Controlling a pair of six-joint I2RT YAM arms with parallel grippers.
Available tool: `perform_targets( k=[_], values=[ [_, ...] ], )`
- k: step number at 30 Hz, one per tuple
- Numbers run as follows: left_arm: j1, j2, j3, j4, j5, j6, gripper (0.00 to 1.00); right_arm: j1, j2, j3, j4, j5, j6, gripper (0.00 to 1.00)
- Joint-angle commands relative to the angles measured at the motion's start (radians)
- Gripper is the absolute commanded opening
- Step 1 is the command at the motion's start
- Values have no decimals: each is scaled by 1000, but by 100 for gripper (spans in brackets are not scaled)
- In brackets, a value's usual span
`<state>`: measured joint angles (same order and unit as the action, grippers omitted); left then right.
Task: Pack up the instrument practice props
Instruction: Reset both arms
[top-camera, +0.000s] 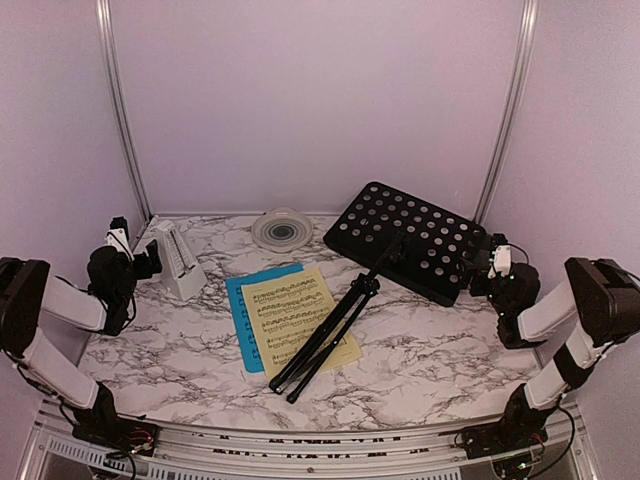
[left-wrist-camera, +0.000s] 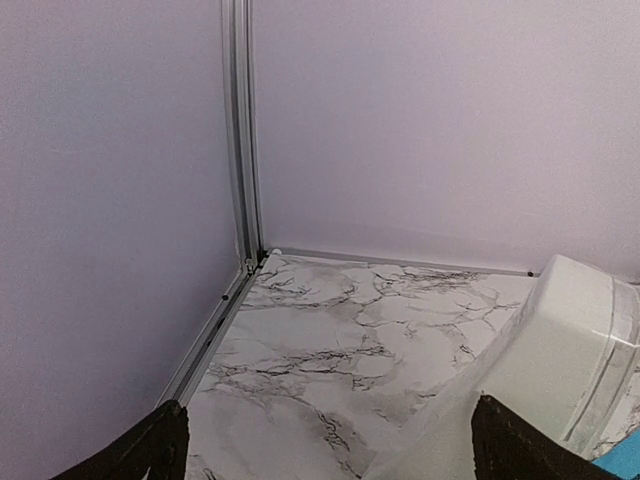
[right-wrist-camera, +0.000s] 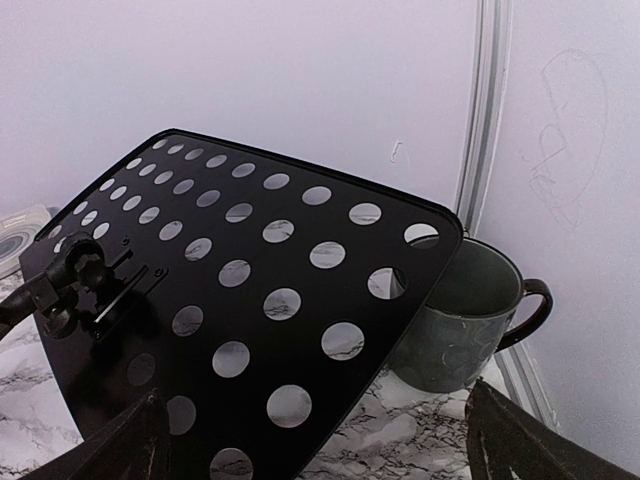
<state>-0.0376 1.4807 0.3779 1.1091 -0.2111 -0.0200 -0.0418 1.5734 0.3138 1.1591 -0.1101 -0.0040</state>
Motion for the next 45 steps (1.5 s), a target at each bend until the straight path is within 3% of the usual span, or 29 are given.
perform_targets(
  k=[1,36,45],
  values=[
    [5,3,-2,15,-10,-8,100,8,6,24,24,8,6,100],
    [7,3,0,11,39,6,100,8,5,25,24,9,6,100],
    [11,2,-6,19,-19,-20,100,8,5,25,24,9,6,100]
  ],
)
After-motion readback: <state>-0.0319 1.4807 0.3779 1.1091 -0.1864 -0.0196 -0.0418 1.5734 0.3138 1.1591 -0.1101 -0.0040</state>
